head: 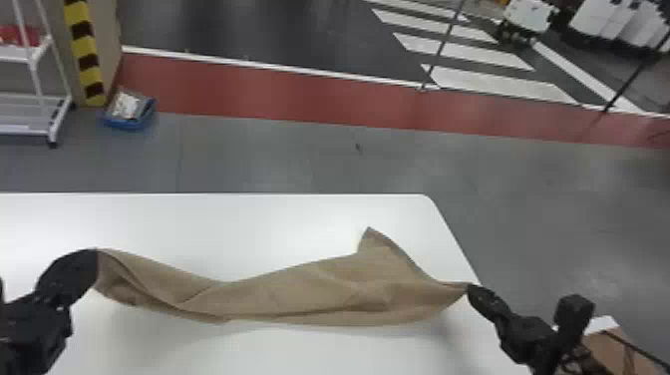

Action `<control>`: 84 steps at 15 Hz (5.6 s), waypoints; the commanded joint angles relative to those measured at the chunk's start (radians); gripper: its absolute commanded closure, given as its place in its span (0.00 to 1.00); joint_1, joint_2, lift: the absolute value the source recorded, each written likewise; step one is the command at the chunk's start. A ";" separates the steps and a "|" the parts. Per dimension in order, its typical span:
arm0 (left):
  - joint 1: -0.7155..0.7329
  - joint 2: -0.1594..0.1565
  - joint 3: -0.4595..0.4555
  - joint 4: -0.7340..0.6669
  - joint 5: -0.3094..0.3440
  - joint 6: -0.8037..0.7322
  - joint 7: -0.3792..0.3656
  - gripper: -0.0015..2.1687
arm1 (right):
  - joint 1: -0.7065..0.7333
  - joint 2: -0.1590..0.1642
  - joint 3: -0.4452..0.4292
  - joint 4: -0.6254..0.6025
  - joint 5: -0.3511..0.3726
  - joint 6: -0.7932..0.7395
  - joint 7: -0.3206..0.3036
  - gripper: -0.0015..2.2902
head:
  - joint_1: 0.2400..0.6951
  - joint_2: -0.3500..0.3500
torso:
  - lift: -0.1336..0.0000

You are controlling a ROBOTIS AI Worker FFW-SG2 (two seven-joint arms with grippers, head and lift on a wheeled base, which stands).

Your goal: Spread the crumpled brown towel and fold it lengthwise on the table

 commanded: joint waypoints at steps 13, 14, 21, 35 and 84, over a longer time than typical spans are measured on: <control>-0.008 0.000 -0.011 -0.011 -0.033 0.028 0.016 0.83 | -0.191 0.005 -0.064 -0.107 0.092 0.392 -0.084 0.06 | 1.00 0.00 | 1.00; -0.013 0.000 -0.012 -0.005 -0.034 0.028 0.016 0.83 | -0.244 0.003 -0.016 -0.049 0.103 0.337 -0.116 0.10 | 1.00 0.00 | 1.00; -0.026 0.002 0.018 0.033 -0.027 0.009 0.002 0.83 | -0.550 0.000 0.285 0.488 0.270 -0.130 -0.346 0.18 | 1.00 0.07 | 1.00; -0.031 0.003 0.008 0.076 -0.025 -0.049 0.002 0.83 | -0.682 0.005 0.446 0.683 0.560 0.033 -0.484 0.18 | 1.00 0.21 | 1.00; 0.216 0.015 0.172 -0.545 -0.156 0.417 -0.010 0.83 | -0.115 0.026 -0.137 -0.521 -0.153 0.702 0.168 0.54 | 1.00 0.08 | 1.00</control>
